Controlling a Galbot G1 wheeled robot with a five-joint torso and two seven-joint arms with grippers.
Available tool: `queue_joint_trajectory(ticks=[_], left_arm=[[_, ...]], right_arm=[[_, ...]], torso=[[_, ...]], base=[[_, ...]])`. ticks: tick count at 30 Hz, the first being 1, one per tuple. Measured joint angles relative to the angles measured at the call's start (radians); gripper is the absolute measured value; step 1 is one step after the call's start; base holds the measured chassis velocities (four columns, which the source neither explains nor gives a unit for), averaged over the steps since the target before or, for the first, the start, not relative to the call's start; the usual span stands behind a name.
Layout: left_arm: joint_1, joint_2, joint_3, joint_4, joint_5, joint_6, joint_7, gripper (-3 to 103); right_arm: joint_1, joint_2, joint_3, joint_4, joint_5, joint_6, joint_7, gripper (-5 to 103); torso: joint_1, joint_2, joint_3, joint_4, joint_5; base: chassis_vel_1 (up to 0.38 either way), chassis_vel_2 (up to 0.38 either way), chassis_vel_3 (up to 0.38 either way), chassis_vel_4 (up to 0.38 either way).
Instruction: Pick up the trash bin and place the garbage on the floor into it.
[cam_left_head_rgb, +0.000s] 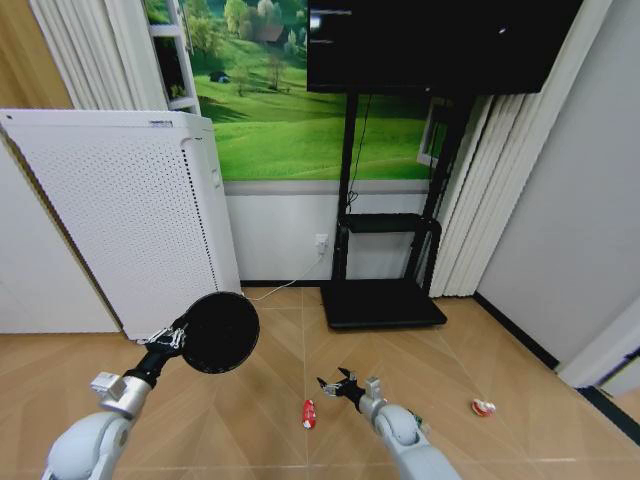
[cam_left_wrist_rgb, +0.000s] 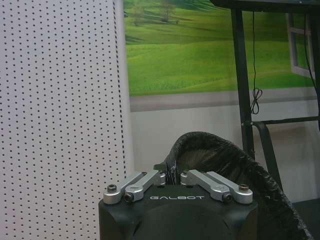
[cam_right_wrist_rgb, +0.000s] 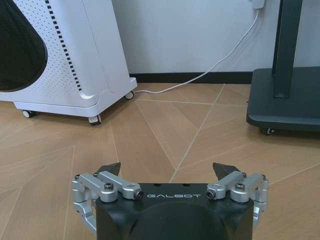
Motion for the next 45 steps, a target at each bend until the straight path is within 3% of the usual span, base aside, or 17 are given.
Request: queue_joint_trajectory(ticks=[10,45], left_arm=[[-0.021,-0.004,0.017,0.006,0.005,0.001,0.001,7],[-0.036,0.023,0.008,0.037,-0.023,-0.004,0.031,7]], right_arm=[[-0.037,-0.011,0.048,0.041,-0.015,-0.010,-0.017,100],[-0.080,0.005,0.030,0.073,-0.128,-0.015,0.026,100]], torso=[[0.000,0.000,0.000,0.0002,0.0001],[0.000,0.000,0.000,0.0003,-0.0002]], base=[[-0.022,0.015,0.019,-0.016],[0.011,0.041,-0.009,-0.048]])
